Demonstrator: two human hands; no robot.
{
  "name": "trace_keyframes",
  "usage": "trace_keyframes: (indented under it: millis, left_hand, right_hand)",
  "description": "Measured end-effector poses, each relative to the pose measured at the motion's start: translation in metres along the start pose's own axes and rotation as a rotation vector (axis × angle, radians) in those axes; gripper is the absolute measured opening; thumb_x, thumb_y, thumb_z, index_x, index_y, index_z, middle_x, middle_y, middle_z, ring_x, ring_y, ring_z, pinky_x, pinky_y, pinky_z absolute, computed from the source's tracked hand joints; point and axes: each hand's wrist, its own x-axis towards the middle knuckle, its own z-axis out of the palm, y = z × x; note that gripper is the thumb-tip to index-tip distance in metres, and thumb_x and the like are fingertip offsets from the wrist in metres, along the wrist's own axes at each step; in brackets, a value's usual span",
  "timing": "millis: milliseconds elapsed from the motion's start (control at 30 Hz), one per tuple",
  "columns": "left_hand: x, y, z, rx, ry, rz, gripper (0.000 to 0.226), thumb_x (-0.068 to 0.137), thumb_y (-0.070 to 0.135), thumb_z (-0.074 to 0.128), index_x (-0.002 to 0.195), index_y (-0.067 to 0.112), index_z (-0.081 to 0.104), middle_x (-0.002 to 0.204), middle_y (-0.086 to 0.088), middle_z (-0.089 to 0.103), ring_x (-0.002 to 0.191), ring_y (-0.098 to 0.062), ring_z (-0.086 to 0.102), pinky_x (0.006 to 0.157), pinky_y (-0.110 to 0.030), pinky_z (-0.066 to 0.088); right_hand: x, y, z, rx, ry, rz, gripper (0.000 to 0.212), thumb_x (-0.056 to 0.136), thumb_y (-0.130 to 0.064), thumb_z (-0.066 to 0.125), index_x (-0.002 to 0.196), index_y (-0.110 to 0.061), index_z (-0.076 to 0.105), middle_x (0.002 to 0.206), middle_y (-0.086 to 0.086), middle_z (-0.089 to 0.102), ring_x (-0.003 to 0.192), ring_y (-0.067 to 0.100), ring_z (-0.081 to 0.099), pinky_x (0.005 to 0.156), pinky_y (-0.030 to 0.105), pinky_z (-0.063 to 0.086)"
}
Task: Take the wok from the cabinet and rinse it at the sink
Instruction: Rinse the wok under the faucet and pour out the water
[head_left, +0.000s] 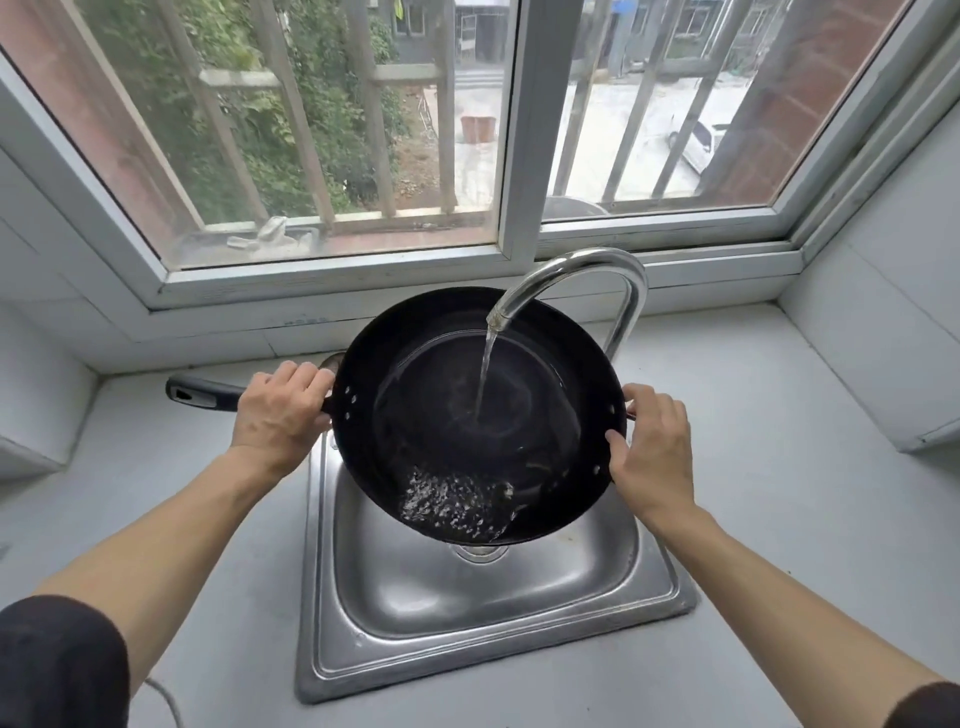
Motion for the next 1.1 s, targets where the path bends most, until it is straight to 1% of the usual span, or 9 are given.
trace_keyframes:
  millis: [200, 400, 567, 767, 900, 1000, 1100]
  left_hand:
    - [-0.01, -0.023, 0.001, 0.047, 0.05, -0.006, 0.016, 0.072, 0.015, 0.06, 0.086, 0.011, 0.055, 0.076, -0.009, 0.057, 0.072, -0.033, 0.054, 0.055, -0.04, 0.036]
    - [-0.025, -0.041, -0.006, 0.076, 0.051, -0.015, 0.011, 0.074, 0.014, 0.058, 0.084, 0.01, 0.056, 0.076, -0.01, 0.058, 0.071, -0.034, 0.053, 0.056, -0.04, 0.034]
    - [-0.034, -0.053, -0.012, 0.096, 0.029, -0.032, 0.013, 0.069, 0.01, 0.056, 0.082, 0.009, 0.054, 0.077, -0.01, 0.057, 0.07, -0.034, 0.052, 0.055, -0.04, 0.032]
    - [-0.032, -0.065, -0.021, 0.114, 0.012, -0.096, 0.009, 0.071, 0.011, 0.055, 0.079, 0.009, 0.052, 0.077, -0.012, 0.055, 0.072, -0.035, 0.051, 0.057, -0.041, 0.032]
    - [-0.029, -0.069, -0.026, 0.125, 0.005, -0.123, 0.011, 0.071, 0.011, 0.056, 0.08, 0.008, 0.051, 0.077, -0.012, 0.055, 0.073, -0.035, 0.051, 0.058, -0.04, 0.03]
    - [-0.03, -0.073, -0.031, 0.118, -0.01, -0.151, 0.01, 0.072, 0.011, 0.055, 0.082, 0.008, 0.052, 0.078, -0.013, 0.055, 0.074, -0.035, 0.05, 0.059, -0.041, 0.03]
    - [-0.033, -0.077, -0.036, 0.126, -0.028, -0.152, 0.01, 0.073, 0.012, 0.054, 0.082, 0.007, 0.053, 0.079, -0.014, 0.057, 0.075, -0.036, 0.051, 0.059, -0.042, 0.031]
  right_hand:
    - [0.007, -0.014, 0.018, 0.021, -0.028, -0.001, 0.043, 0.076, -0.001, 0.072, 0.114, -0.015, 0.055, 0.099, 0.004, 0.058, 0.095, 0.026, 0.048, 0.086, 0.04, 0.044]
    - [0.01, -0.027, 0.033, 0.054, -0.059, -0.015, 0.042, 0.077, -0.003, 0.072, 0.111, -0.018, 0.053, 0.1, 0.003, 0.056, 0.096, 0.024, 0.047, 0.088, 0.04, 0.045]
    - [0.017, -0.037, 0.046, 0.076, -0.067, -0.03, 0.037, 0.078, -0.003, 0.071, 0.106, -0.018, 0.051, 0.1, 0.004, 0.056, 0.099, 0.026, 0.047, 0.089, 0.042, 0.044]
    - [0.03, -0.047, 0.059, 0.12, -0.018, -0.053, 0.038, 0.077, -0.001, 0.07, 0.102, -0.019, 0.048, 0.095, 0.002, 0.052, 0.093, 0.022, 0.043, 0.085, 0.039, 0.042]
    - [0.04, -0.05, 0.064, 0.162, 0.013, -0.074, 0.038, 0.076, 0.0, 0.07, 0.101, -0.018, 0.048, 0.095, -0.001, 0.048, 0.093, 0.023, 0.044, 0.084, 0.041, 0.042]
    - [0.044, -0.053, 0.069, 0.195, 0.022, -0.099, 0.039, 0.073, 0.002, 0.069, 0.101, -0.017, 0.05, 0.095, 0.001, 0.051, 0.092, 0.023, 0.044, 0.081, 0.036, 0.039]
    - [0.045, -0.056, 0.075, 0.2, 0.006, -0.106, 0.04, 0.072, 0.003, 0.07, 0.102, -0.017, 0.051, 0.094, 0.001, 0.052, 0.09, 0.022, 0.045, 0.078, 0.027, 0.03]
